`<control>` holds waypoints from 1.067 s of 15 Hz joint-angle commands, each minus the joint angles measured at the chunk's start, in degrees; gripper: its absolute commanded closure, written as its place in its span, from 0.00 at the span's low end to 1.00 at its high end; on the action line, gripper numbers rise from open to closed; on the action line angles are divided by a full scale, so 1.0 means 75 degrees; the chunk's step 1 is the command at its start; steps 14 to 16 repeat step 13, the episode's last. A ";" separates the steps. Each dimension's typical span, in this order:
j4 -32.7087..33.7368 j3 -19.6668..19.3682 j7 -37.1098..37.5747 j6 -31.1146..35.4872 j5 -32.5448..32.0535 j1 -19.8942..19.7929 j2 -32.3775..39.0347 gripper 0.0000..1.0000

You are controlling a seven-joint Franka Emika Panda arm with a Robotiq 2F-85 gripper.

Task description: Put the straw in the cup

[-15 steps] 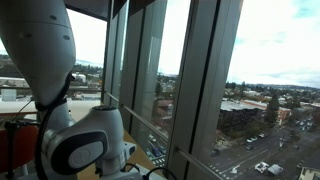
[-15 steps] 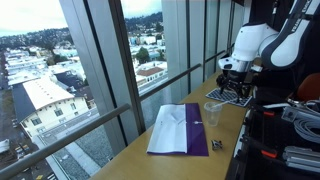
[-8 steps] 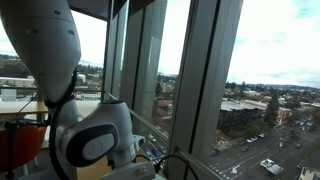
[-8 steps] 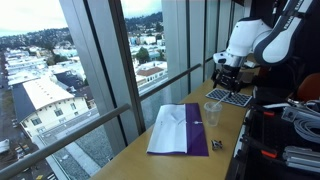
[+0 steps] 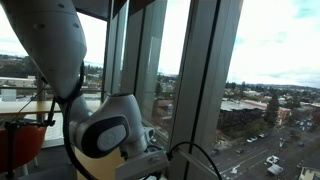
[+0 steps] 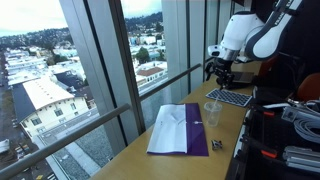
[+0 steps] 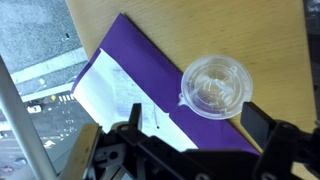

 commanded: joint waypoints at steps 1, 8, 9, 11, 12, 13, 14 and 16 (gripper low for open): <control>0.0035 0.0125 0.0346 -0.0284 0.0206 0.0070 -0.0108 0.00; 0.0028 0.0185 0.0605 -0.0323 0.0178 -0.0012 -0.0018 0.00; 0.0028 0.0185 0.0605 -0.0322 0.0178 -0.0014 -0.0018 0.00; 0.0028 0.0185 0.0605 -0.0322 0.0178 -0.0014 -0.0018 0.00; 0.0028 0.0185 0.0605 -0.0322 0.0178 -0.0014 -0.0018 0.00; 0.0028 0.0185 0.0605 -0.0322 0.0178 -0.0014 -0.0018 0.00; 0.0028 0.0185 0.0605 -0.0322 0.0178 -0.0014 -0.0018 0.00; 0.0028 0.0185 0.0605 -0.0322 0.0178 -0.0014 -0.0018 0.00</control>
